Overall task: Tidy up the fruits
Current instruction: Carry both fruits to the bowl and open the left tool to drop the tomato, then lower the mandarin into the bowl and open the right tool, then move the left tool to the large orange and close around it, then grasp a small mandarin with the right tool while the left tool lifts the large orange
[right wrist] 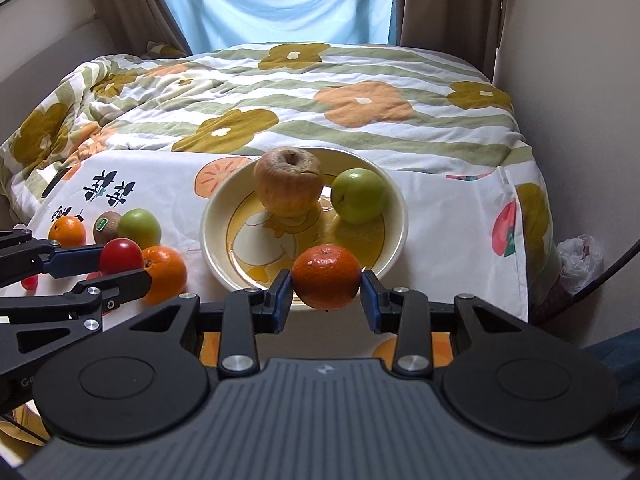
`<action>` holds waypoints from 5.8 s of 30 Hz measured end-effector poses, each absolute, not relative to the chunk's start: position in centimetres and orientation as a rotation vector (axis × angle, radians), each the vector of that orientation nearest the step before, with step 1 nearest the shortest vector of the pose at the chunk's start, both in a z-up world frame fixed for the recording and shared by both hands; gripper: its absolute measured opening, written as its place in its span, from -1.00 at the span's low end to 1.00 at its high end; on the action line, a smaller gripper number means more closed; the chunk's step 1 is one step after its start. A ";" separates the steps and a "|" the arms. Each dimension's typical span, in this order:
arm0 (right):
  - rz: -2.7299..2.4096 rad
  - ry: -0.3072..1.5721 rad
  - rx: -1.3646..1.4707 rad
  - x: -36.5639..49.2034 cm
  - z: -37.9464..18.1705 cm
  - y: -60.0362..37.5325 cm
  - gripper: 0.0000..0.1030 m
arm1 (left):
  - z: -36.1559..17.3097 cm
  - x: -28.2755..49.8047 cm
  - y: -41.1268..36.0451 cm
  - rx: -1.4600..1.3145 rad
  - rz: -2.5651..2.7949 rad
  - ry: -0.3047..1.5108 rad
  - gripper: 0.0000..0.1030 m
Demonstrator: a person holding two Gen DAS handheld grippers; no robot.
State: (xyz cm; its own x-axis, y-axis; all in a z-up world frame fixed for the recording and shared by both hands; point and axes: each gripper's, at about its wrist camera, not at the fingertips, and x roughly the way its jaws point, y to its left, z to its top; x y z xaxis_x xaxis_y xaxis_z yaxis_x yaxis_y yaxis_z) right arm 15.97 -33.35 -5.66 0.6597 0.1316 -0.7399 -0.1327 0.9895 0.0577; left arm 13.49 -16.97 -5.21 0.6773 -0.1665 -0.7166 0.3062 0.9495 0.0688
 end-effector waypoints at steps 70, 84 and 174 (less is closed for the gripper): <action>0.323 0.857 -0.057 22.9 -9.9 -34.5 1.00 | -8.1 17.4 -19.9 0.163 -0.131 0.886 0.73; 0.310 0.834 -0.023 18.9 -6.3 -34.6 1.00 | -5.0 13.8 -18.7 0.135 -0.092 0.814 0.73; 0.090 0.896 0.048 17.1 -13.4 -7.8 0.44 | -13.2 18.6 7.5 0.295 -0.308 0.854 0.27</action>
State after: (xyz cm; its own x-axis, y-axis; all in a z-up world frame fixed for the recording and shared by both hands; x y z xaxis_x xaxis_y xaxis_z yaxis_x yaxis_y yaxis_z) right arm 17.15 -7.78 -13.41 0.6217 0.0981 -0.7771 -0.0577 0.9952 0.0795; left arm 18.64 7.49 -13.24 0.6181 -0.1468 -0.7723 0.3802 0.9157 0.1302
